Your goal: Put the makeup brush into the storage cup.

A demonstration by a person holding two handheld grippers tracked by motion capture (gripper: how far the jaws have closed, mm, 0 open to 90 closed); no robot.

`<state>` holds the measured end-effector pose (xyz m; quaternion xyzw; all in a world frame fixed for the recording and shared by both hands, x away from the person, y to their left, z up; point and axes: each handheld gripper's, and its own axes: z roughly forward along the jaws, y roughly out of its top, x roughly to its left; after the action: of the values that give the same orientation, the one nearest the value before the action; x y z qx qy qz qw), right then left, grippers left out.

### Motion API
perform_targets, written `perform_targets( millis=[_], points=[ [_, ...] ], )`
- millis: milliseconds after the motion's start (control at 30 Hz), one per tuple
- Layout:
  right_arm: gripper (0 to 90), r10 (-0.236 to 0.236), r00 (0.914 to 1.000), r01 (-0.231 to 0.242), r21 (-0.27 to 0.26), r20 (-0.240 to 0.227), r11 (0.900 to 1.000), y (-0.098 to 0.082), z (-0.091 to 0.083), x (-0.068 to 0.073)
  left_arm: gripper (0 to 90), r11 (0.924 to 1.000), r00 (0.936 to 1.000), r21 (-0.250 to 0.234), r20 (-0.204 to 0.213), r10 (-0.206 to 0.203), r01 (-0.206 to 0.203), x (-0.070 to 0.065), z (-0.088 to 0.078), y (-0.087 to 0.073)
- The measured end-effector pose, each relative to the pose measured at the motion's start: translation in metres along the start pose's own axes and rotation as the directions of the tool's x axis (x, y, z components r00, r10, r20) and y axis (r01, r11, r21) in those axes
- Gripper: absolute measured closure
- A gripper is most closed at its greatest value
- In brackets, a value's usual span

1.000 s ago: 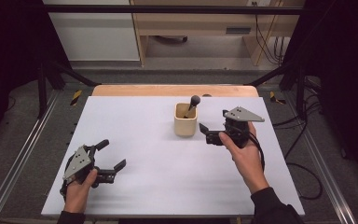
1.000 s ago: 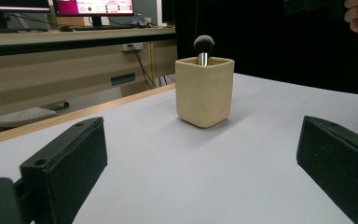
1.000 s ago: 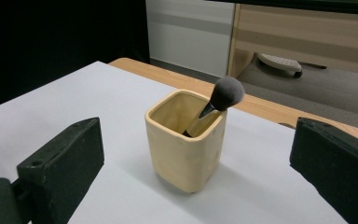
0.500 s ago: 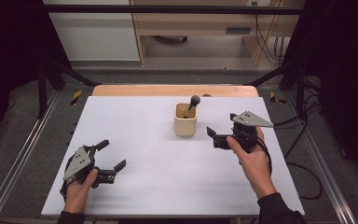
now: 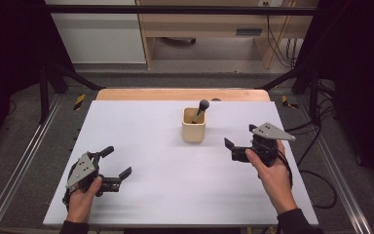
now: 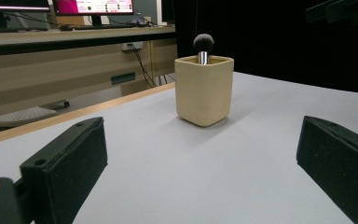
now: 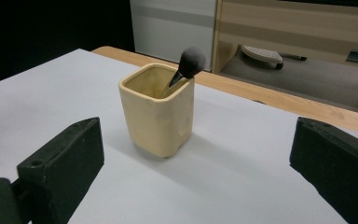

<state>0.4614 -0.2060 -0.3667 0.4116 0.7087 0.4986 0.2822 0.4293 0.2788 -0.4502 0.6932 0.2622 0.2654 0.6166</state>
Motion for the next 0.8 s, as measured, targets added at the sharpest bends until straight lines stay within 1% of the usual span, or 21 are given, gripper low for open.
perform_targets(
  millis=[267, 800],
  points=[
    [3.1, 0.008, 0.9999, -0.008, 0.0, 0.013, 1.0, -0.006, -0.007, -0.005, 1.5, 1.0, 1.0, -0.003, 0.002, 0.002, -0.002, -0.001, 0.0, 0.0],
    [3.1, 0.027, 0.9986, -0.028, 0.006, 0.046, 1.0, -0.027, -0.024, -0.018, 1.5, 1.0, 1.0, 0.001, 0.0, 0.003, -0.003, -0.001, -0.002, 0.001]
  ],
)
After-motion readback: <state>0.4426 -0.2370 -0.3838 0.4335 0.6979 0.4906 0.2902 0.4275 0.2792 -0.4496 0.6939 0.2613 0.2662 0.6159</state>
